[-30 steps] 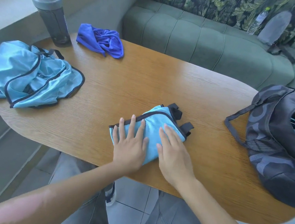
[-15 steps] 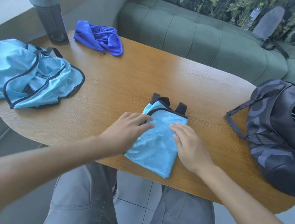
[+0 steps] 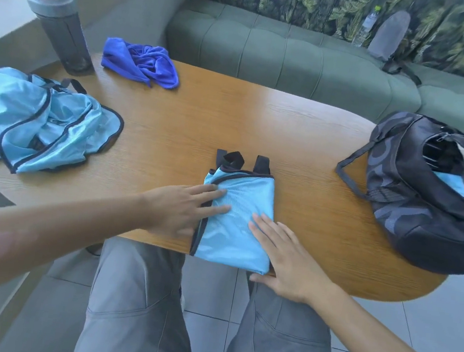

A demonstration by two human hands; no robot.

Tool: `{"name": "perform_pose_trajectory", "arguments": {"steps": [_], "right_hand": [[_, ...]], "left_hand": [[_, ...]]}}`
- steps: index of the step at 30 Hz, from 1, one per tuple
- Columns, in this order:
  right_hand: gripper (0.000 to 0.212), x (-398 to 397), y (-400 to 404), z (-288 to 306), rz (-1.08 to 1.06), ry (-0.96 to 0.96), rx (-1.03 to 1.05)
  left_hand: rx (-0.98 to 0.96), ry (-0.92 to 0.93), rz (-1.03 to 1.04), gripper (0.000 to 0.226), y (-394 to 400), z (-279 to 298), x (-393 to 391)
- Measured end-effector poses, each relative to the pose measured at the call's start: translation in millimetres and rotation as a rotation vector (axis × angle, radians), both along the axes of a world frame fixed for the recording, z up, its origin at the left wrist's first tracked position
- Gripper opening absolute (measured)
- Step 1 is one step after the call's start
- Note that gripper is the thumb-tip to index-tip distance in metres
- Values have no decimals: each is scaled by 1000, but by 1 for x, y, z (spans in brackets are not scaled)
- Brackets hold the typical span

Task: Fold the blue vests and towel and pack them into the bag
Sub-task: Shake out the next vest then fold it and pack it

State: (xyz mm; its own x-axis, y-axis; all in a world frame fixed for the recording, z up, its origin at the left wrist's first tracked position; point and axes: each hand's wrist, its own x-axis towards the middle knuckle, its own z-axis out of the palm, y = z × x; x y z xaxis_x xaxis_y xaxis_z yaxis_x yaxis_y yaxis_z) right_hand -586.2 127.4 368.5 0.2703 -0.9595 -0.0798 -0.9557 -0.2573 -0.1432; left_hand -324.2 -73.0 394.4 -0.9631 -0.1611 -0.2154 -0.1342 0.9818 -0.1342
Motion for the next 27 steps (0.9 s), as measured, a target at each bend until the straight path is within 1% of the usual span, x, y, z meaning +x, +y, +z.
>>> {"name": "perform_pose_trajectory", "arguments": {"steps": [3, 6, 8, 10, 12, 13, 15, 16, 18, 19, 21, 23, 25, 27], "right_hand": [[93, 2, 12, -6, 7, -59, -42], [81, 9, 15, -4, -40, -174, -52], [78, 11, 13, -2, -81, -249, -37], [80, 12, 13, -2, -127, -303, -17], [78, 14, 15, -3, -224, -412, -24], [73, 17, 17, -3, -288, -493, -49], [55, 21, 18, -4, -375, -635, -138], [47, 22, 17, -5, -388, -678, -179], [37, 26, 11, -3, -401, -721, -214], [35, 28, 7, -2, -415, -736, -210], [32, 33, -1, 6, -452, -767, -191], [23, 37, -7, 14, -496, -815, -169], [13, 38, -15, 19, -552, -875, -191], [8, 41, -24, 21, -618, -963, -241]], "left_hand": [[0, 9, -9, 88, 24, 3, 15], [2, 42, 33, 97, 44, -1, 19], [3, 82, 64, 100, 49, -4, 17], [5, 126, 95, 96, 54, -7, 15], [52, 170, 128, 79, 58, -9, 15], [89, 191, 146, 72, 60, -10, 16], [180, 242, 197, 65, 59, -11, 19], [219, 256, 219, 65, 58, -11, 21], [320, 298, 264, 67, 53, -12, 22], [389, 348, 295, 64, 51, -12, 21], [537, 530, 360, 53, 48, -8, 18], [666, 701, 429, 43, 47, -4, 12], [787, 796, 532, 36, 48, -2, 6], [920, 827, 659, 34, 47, -5, 0]]}}
